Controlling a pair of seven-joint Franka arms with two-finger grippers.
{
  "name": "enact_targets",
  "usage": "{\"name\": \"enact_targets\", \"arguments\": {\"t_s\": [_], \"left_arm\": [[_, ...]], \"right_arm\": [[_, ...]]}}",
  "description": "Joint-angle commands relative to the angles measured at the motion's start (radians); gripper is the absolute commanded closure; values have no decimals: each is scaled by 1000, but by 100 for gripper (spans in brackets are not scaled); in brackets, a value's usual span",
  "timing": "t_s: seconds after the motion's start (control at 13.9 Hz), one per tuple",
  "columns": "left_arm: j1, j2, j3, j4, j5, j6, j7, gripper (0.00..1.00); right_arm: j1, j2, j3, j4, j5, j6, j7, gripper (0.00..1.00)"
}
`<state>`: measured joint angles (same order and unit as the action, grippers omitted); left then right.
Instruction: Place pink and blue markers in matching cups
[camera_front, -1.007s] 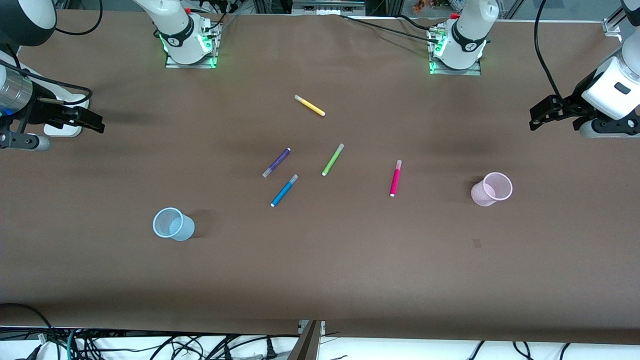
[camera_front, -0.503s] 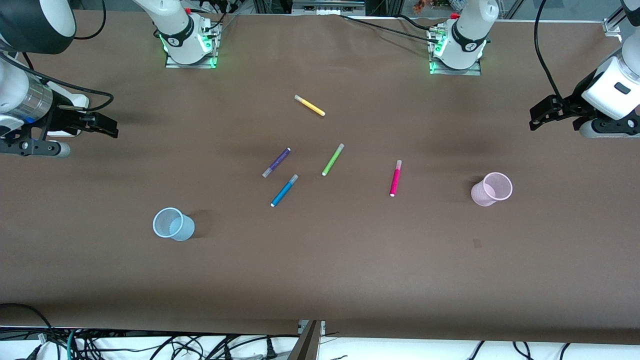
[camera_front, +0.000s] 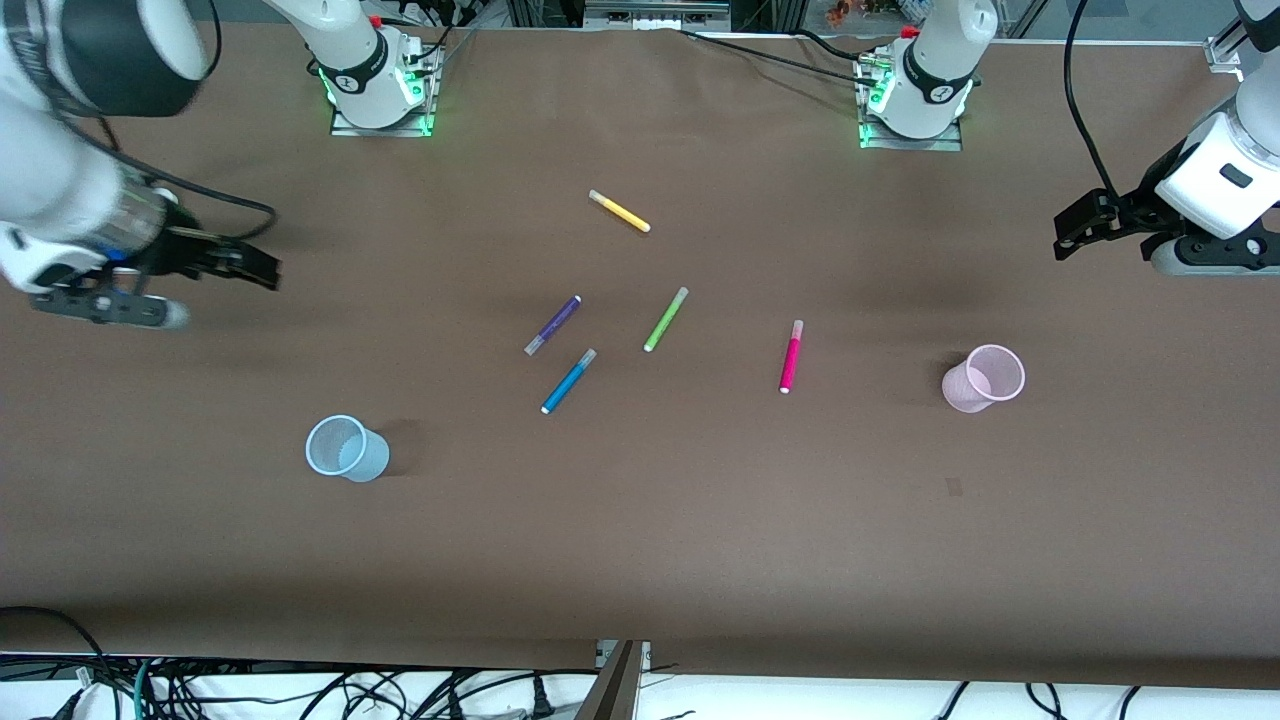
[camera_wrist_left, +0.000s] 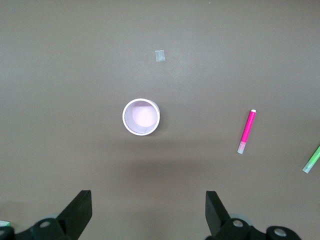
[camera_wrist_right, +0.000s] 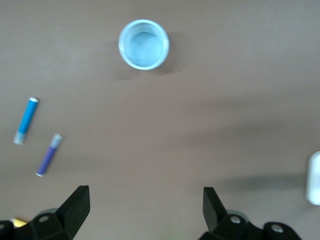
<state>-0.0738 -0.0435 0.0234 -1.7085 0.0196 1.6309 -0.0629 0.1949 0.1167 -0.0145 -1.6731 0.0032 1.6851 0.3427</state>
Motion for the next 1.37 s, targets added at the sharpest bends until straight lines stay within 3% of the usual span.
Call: {"name": "enact_targets", "arguments": {"t_s": [0.0, 0.29, 0.58, 0.93, 1.29], "left_arm": [[-1, -3, -5, 4, -9, -8, -9, 0], [-4, 49, -36, 1, -13, -49, -9, 0], [-20, 167, -75, 3, -20, -28, -11, 0], [-20, 324, -203, -8, -18, 84, -12, 0], [-26, 465, -253, -57, -12, 274, -6, 0]], "right_arm": [[78, 66, -4, 27, 14, 54, 116, 0], [155, 167, -4, 26, 15, 191, 257, 0], [224, 286, -4, 27, 12, 330, 376, 0], [311, 429, -4, 27, 12, 494, 551, 0], [366, 532, -4, 26, 15, 628, 659, 0]]}}
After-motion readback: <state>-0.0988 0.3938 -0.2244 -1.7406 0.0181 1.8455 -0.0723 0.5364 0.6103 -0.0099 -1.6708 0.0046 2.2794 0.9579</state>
